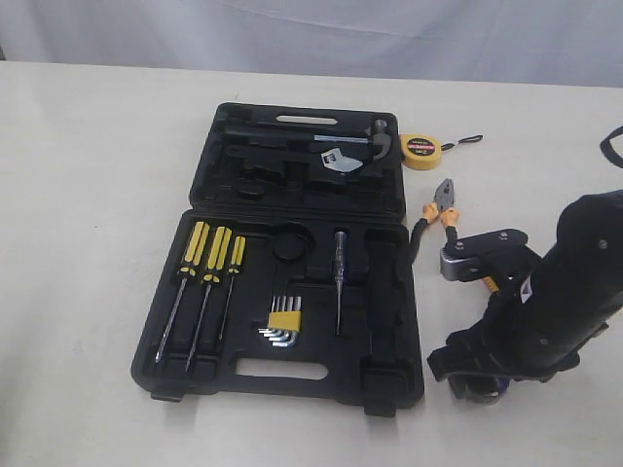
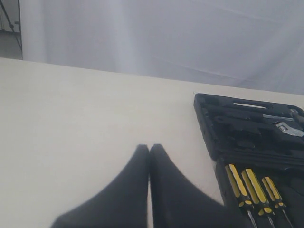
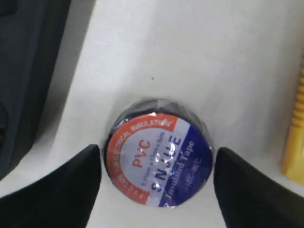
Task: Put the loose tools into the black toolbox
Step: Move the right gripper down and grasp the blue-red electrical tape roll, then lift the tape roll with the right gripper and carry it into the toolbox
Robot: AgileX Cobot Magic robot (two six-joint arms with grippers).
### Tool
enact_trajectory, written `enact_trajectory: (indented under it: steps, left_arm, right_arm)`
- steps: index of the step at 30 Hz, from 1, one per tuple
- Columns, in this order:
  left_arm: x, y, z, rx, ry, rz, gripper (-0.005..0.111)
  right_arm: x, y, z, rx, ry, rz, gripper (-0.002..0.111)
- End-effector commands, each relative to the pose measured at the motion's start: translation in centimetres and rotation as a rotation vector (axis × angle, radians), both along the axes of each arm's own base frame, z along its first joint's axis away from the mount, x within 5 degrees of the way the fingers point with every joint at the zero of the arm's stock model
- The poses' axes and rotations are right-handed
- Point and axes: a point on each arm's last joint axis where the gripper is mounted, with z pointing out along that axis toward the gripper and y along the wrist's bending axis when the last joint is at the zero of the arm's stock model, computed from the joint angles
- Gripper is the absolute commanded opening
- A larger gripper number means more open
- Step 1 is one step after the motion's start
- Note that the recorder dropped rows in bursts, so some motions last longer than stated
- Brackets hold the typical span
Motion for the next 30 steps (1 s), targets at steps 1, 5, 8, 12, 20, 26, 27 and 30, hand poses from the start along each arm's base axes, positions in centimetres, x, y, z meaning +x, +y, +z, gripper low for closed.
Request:
enact_trajectory:
  steps: [1, 5, 8, 12, 20, 26, 27, 30]
  left_arm:
    - [0.0, 0.0, 0.1, -0.003, 0.000, -0.006, 0.000]
    - [0.0, 0.0, 0.1, -0.003, 0.000, -0.006, 0.000]
    - [0.0, 0.0, 0.1, -0.003, 0.000, -0.006, 0.000]
    - [0.0, 0.0, 0.1, -0.003, 0.000, -0.006, 0.000]
    - [0.0, 0.0, 0.1, -0.003, 0.000, -0.006, 0.000]
    - [0.0, 0.0, 0.1, -0.003, 0.000, -0.006, 0.000]
    - [0.0, 0.0, 0.1, -0.003, 0.000, -0.006, 0.000]
    - [0.0, 0.0, 0.1, -0.003, 0.000, -0.006, 0.000]
  right_arm:
    - [0.1, 0.1, 0.0, 0.008, -0.013, -0.004, 0.051]
    - [0.1, 0.1, 0.0, 0.008, -0.013, -0.004, 0.038]
    - [0.3, 0.2, 0.2, 0.010, -0.016, -0.003, 0.031]
    - [1.2, 0.6, 1.6, 0.010, 0.019, 0.006, 0.031]
    - [4.5, 2.1, 8.8, 0.063, -0.001, 0.037, 0.032]
    - [7.9, 5.2, 13.4, 0.125, -0.103, 0.131, 0.033]
    - [8.3, 6.0, 13.7, 0.125, -0.113, 0.152, 0.033]
    - [10.2, 8.5, 13.4, 0.127, -0.105, 0.192, 0.033]
